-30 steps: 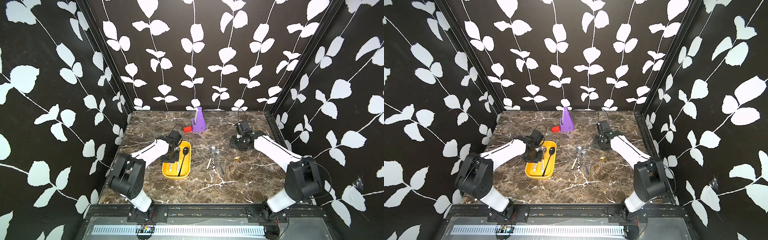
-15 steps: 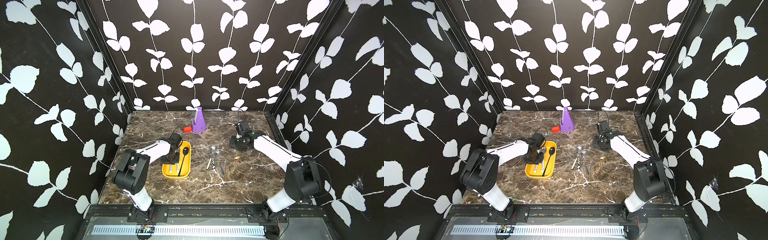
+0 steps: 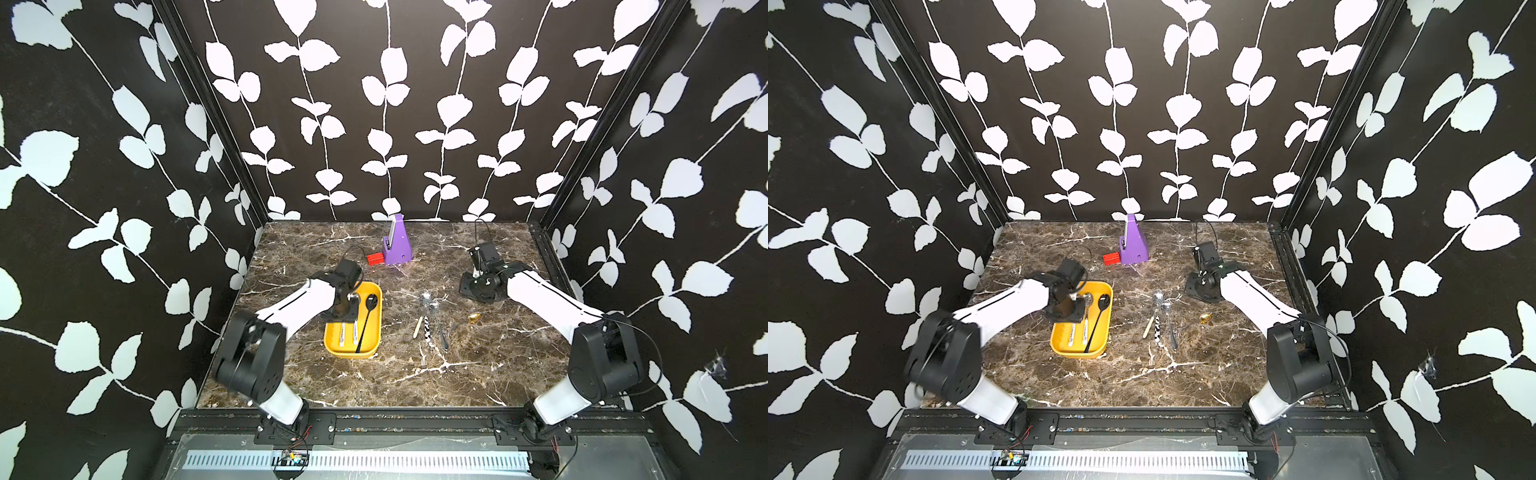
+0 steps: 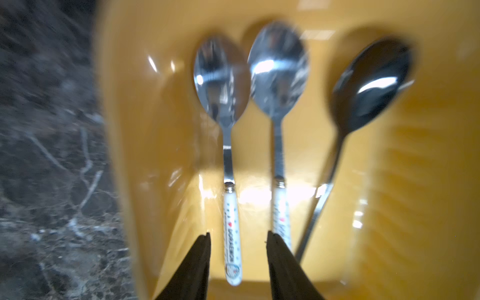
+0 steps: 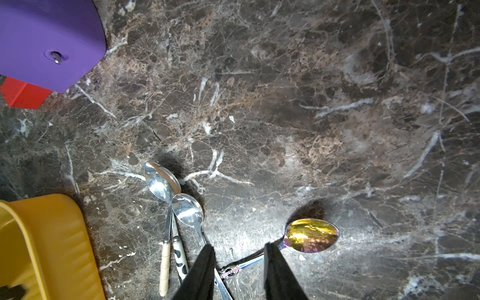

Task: Put the spoon into the storage box
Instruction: Place the spoon in the storage box, then pick up the spoon from the center of the board.

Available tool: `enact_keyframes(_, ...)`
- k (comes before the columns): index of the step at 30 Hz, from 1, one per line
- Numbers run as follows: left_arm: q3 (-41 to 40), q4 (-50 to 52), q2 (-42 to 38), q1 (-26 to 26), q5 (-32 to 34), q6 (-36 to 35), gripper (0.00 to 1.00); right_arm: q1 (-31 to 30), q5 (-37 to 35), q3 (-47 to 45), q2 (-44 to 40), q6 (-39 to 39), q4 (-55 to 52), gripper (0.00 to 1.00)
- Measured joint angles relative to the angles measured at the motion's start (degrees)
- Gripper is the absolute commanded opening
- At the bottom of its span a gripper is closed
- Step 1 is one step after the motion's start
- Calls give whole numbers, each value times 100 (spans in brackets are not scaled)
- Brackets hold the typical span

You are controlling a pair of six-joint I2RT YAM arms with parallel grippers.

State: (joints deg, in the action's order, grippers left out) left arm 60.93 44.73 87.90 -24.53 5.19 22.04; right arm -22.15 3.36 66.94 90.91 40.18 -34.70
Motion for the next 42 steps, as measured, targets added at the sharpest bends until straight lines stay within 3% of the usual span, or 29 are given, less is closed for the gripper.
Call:
enact_keyframes(9,483,258,-1331,2,66,-243,56,-927,-428,216,546,-160,-214,39)
enact_keyframes(17,498,490,-1733,129,243,-367,56,-1685,-501,754,1233,-184,-398,39)
enact_keyframes(27,382,496,-1773,216,236,-428,57,-1932,-435,1121,1893,-160,-621,37)
enact_keyframes(42,369,505,-1829,354,216,-540,57,-2072,-577,1425,2448,-212,-1034,17)
